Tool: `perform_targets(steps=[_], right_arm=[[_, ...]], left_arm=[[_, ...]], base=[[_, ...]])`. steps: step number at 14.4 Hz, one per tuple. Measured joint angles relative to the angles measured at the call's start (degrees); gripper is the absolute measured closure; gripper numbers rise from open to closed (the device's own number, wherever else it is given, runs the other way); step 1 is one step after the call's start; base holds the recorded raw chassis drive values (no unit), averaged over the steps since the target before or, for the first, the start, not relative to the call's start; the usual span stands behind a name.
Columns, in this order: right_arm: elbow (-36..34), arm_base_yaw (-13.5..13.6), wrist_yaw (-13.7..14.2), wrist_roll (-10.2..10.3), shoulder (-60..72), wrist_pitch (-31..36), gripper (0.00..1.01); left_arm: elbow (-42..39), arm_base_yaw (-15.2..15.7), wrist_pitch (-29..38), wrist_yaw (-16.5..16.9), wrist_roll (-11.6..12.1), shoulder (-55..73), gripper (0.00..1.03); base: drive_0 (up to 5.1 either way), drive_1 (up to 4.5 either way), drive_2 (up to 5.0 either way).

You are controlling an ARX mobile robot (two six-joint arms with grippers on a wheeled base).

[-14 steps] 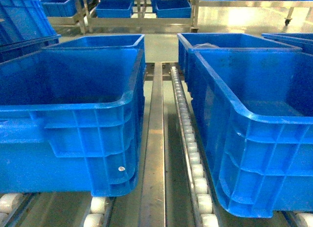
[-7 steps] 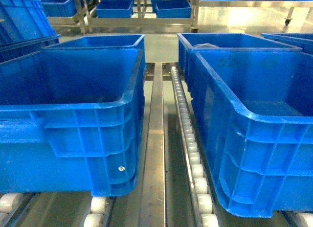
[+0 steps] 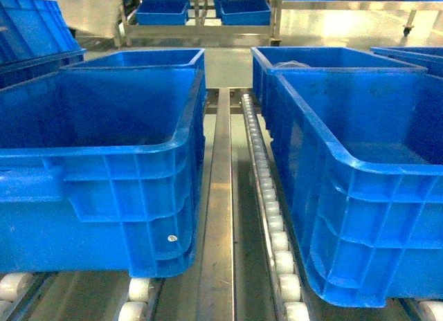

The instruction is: Sort blue parts and orange caps into right shelf containers

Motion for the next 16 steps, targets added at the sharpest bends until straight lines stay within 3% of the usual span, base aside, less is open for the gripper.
perform_targets(steps=[6,7,8,9,12,14,15,16], right_arm=[[0.00,0.00,0.02,0.00,0.00,0.00,0.58],[-0.17,0.48,1.09,-0.70,-0.26,1.81,0.58],[-0.37,2.78,5.57,-3.61,-0.37,11.30,0.58],[-0.37,3.37,5.75,-4.85,1.05,12.98,0.58],[0.09,2.12,1.40,-4.85,23.15,35.19,0.58],[6.25,1.42,-2.86,-4.42,45.46,49.75,0.58],[13.86,1.40,-3.08,-4.48,57.05,54.27,0.58],[19.45,1.46,-2.86,-4.61,64.50,54.82,0.58]], left_arm=[[0.00,0.00,0.00,0.00,0.00,0.00,0.61],[-0.22,-0.55,5.20,-0.42,-1.09,-0.94,0.61],[-0.35,-1.33,11.72,-0.85,-1.88,-0.17,0.61],[-0.39,-1.51,14.62,-0.81,-2.54,2.34,0.61],[0.24,0.76,39.93,2.34,-2.80,28.24,0.61],[8.41,1.40,55.45,4.87,-2.16,50.42,0.61],[16.98,1.22,60.28,5.55,-0.90,62.03,0.61],[23.19,1.18,58.29,6.08,-0.76,68.96,0.61]], base=[[0.0,0.00,0.0],[0.0,0.00,0.0],[0.0,0.00,0.0],[0.0,0.00,0.0],[0.0,0.00,0.0],[0.0,0.00,0.0],[0.0,0.00,0.0],[0.0,0.00,0.0]])
